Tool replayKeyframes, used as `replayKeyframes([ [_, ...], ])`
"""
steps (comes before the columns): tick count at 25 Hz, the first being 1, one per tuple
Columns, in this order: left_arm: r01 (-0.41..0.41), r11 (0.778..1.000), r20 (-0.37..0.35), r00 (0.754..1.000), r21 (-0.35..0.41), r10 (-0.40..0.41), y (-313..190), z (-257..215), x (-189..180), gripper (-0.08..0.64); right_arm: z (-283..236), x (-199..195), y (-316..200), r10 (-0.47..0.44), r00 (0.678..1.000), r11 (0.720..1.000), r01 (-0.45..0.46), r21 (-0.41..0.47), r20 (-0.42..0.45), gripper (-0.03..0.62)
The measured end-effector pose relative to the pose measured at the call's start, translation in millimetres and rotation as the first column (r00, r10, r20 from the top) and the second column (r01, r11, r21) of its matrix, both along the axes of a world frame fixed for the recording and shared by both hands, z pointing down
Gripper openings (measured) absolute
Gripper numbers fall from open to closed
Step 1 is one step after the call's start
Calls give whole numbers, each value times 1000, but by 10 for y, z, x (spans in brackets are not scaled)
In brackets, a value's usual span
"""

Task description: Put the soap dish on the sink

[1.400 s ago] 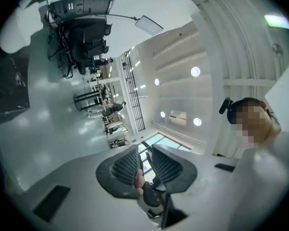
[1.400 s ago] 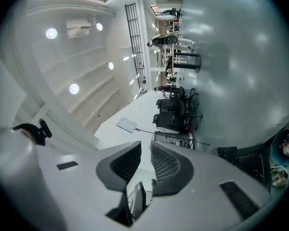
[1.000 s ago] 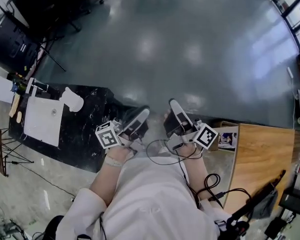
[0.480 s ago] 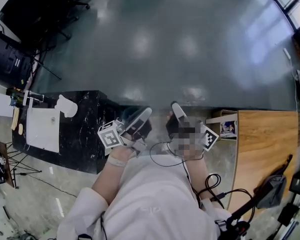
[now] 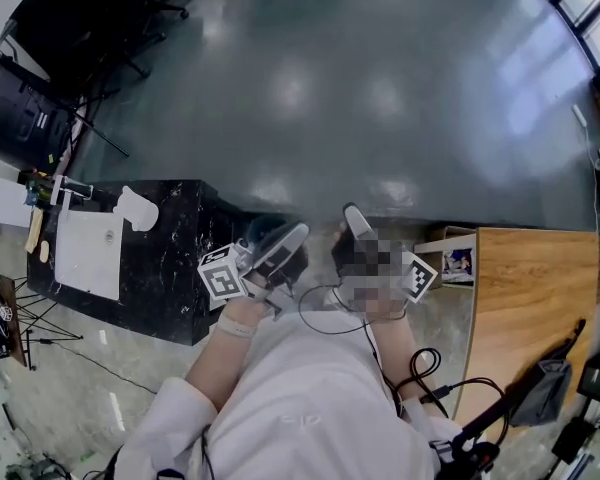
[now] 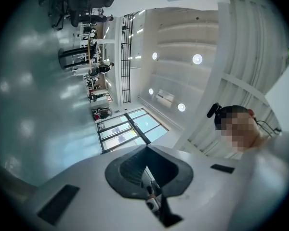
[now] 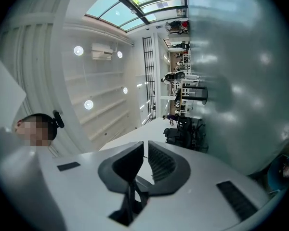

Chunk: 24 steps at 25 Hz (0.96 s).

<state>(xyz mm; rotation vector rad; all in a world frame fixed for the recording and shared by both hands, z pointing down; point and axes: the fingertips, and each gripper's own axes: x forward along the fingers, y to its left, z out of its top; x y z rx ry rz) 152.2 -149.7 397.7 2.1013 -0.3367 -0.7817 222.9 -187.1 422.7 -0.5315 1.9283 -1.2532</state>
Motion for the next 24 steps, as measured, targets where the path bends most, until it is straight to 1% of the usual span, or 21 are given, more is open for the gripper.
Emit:
replayKeyframes([
  [3, 17, 1000, -12, 1000, -17, -17, 0, -12, -3, 6, -4, -25, -2, -22, 1000, 1000, 22, -9, 7, 44],
  [7, 66, 997, 1, 998, -43, -66, -27, -1, -70, 6, -18, -52, -15, -39, 999, 999, 39, -21, 14, 45],
  [13, 98, 995, -59, 993, -35, -100, -33, -66, -189, 6, -41, -138, -44, -65, 997, 998, 66, -24, 28, 44],
  [15, 104, 994, -56, 993, -24, -105, -32, -69, -203, 6, -29, -187, -51, -76, 997, 997, 77, -23, 25, 45],
  [18, 108, 994, -19, 994, -9, -108, -14, -77, -205, 6, -36, -253, -66, -87, 996, 996, 88, -23, 17, 44],
  [22, 100, 995, -59, 993, -29, -102, 19, -169, -269, 6, -119, -316, -43, -97, 995, 995, 97, -31, 13, 44],
  [24, 106, 994, -66, 992, -38, -109, 22, -186, -311, 6, -145, -352, -35, -104, 995, 994, 104, -34, 12, 44],
])
